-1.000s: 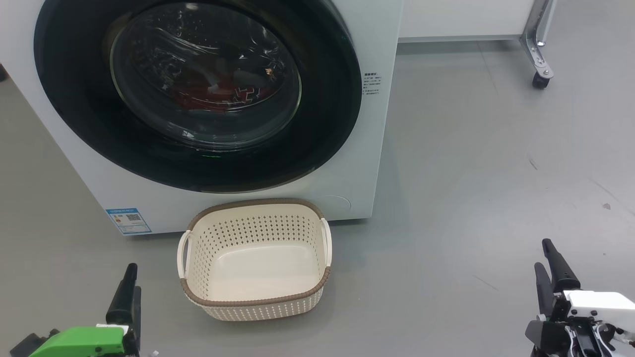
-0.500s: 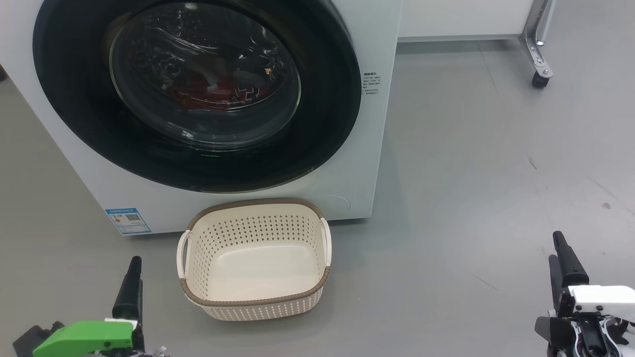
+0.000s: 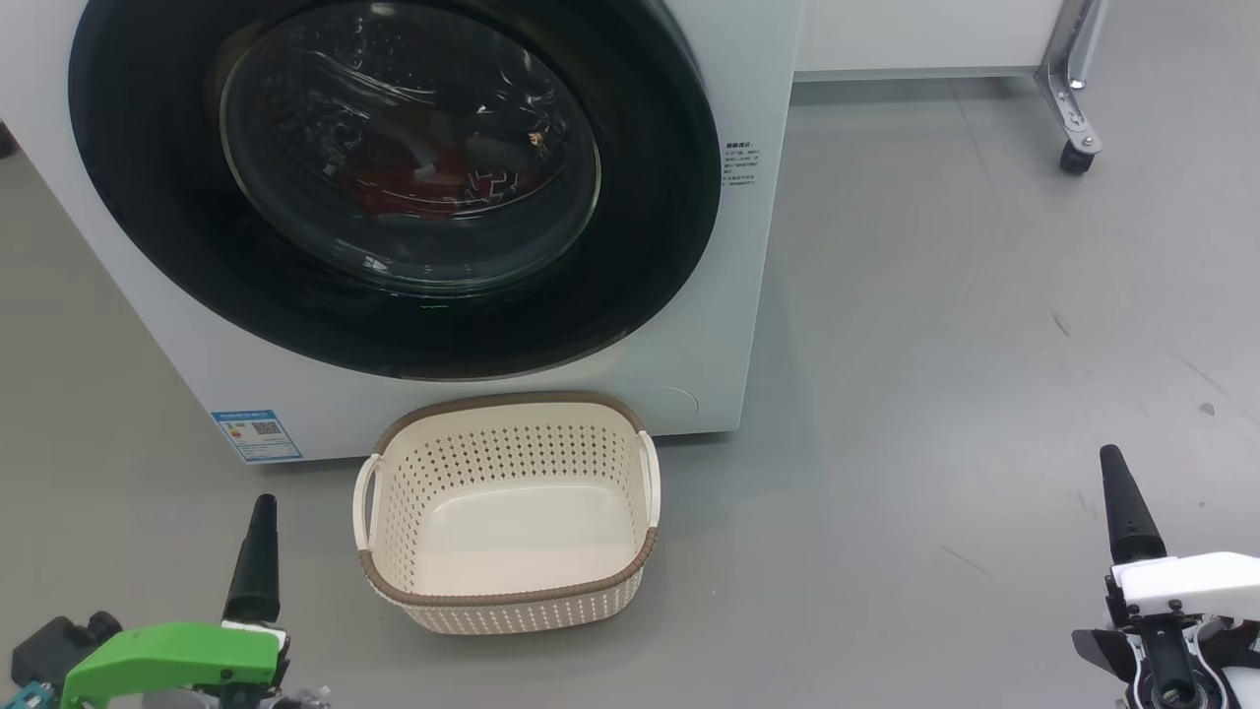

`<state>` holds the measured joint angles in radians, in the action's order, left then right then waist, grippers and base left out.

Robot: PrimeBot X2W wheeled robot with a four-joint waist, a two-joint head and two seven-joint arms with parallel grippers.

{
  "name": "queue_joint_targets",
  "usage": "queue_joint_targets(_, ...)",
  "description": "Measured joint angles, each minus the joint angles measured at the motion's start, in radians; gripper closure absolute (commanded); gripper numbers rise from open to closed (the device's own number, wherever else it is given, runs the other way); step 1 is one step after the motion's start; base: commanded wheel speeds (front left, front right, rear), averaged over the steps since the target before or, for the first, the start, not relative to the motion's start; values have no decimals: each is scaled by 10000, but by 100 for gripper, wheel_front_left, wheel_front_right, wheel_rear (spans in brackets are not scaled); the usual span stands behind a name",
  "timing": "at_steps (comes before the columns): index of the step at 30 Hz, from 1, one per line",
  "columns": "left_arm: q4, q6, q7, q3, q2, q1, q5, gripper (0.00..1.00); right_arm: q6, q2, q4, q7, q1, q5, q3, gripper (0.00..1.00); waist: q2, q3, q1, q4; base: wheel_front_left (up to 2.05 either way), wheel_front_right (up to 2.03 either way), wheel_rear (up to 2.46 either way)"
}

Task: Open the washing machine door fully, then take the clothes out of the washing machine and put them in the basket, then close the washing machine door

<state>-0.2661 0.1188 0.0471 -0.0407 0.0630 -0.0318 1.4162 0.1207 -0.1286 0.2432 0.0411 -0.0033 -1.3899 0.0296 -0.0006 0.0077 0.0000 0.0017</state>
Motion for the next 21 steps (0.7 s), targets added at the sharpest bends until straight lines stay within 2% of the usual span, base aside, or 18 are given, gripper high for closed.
queue_joint_targets(14, -10, -178, 525, -556, 316, -226, -2266, 0, -284, -627, -107, 552, 0, 2477, -652, 0, 0, 20, 0, 18, 0, 0, 0)
queue_joint_targets(21, 42, -487, 792, -761, 520, -274, -3858, 0, -474, -851, -163, 813, -2, 3737, -1016, 0, 0, 25, 1, 2, 0, 0, 0)
